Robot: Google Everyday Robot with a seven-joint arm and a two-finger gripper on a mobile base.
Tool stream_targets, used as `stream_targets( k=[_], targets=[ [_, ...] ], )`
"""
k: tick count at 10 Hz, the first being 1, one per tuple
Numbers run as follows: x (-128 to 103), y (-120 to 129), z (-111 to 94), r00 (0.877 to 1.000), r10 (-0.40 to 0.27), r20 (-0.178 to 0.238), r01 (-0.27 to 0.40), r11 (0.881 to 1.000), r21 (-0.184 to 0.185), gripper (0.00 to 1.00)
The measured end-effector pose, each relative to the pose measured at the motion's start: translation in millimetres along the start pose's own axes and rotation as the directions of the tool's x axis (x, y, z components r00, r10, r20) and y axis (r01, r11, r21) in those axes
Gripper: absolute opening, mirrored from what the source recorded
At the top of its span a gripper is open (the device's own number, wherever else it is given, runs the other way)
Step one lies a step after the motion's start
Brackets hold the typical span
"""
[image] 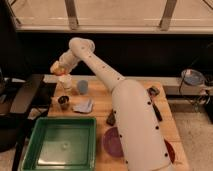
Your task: Place apple in paper cup
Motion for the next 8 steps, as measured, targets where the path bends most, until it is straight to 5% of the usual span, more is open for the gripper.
stream_targets(
  k=[4,8],
  targets=[
    [4,4,1,1.000,0.001,-0.006,-0.001,1.000,-0.012,0.72],
    [17,8,-9,0.999,0.009,-0.054,-0.010,1.000,-0.018,0.72]
  ],
)
